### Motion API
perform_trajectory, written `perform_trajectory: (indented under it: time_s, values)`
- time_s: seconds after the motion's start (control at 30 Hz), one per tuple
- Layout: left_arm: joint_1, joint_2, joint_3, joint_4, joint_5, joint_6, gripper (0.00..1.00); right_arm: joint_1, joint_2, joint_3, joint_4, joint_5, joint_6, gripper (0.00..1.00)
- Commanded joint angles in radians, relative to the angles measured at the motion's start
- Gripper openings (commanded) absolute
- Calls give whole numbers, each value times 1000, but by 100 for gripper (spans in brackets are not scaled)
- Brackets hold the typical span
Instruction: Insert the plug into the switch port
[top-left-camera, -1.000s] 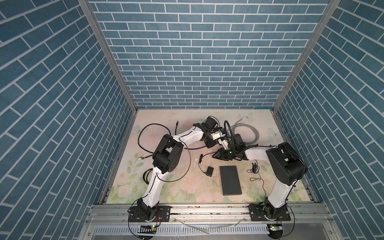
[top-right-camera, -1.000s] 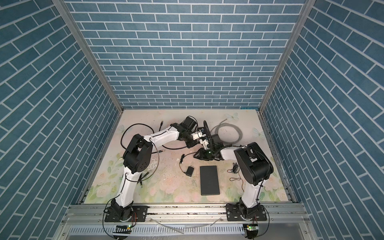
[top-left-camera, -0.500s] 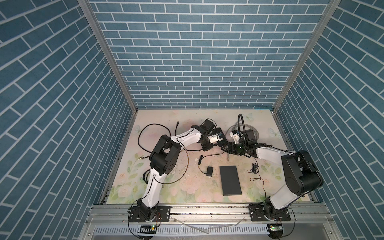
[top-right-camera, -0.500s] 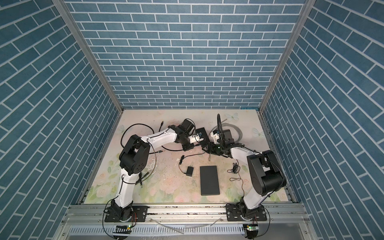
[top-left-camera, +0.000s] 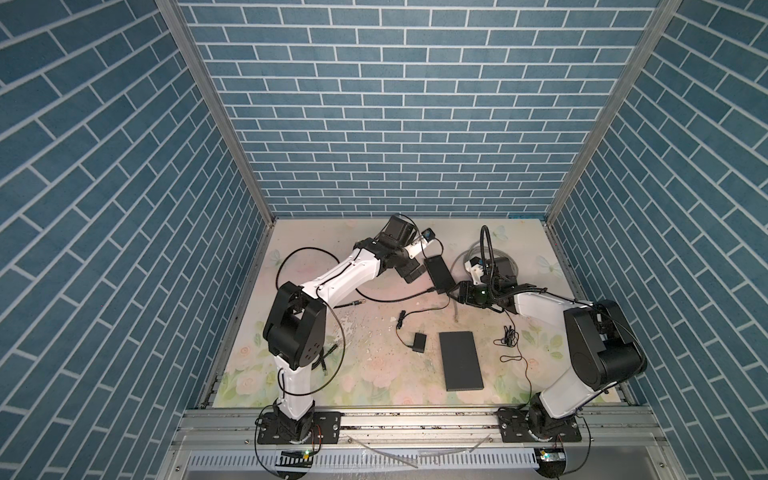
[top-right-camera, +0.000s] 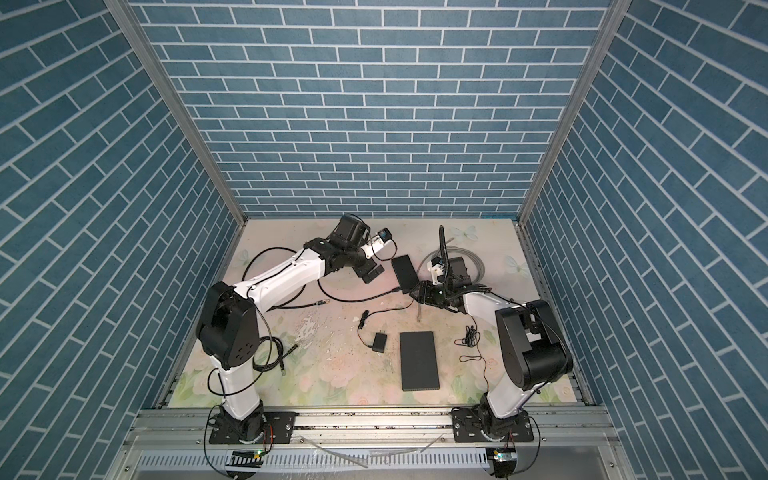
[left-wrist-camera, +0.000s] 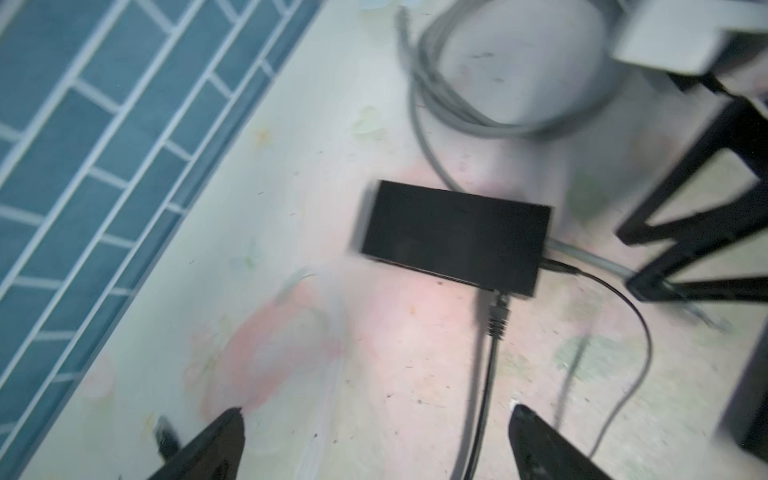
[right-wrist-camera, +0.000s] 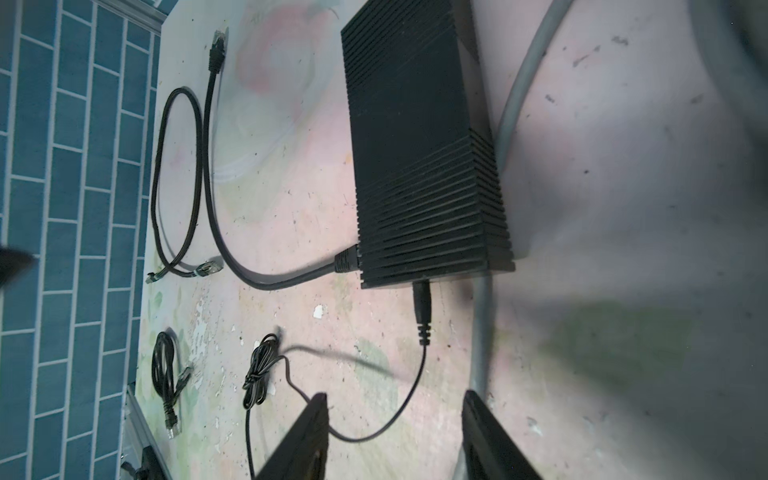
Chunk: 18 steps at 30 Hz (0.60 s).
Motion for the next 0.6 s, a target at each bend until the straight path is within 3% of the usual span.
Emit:
perform_trajectory:
  time_s: [0.0,0.13,0.23,0.4,0.57]
  values:
    - [76,-24,-2,77,-58,-215,100,-3,6,61,-25,88,-25,52]
    - [131,-33,-23,93,37,-284,100,-3,28,111,-52,140,-30,53]
    - [130,-67,-92,120,-26,-305,100,-2,32,131,-52,151,-23,54]
    - [126,-121,-175,86,-54,-363,82,-1,52,147,-66,155,-28,52]
    - [70,-96,-179,31,-52,-397,80,1,69,137,-39,190,-7,51]
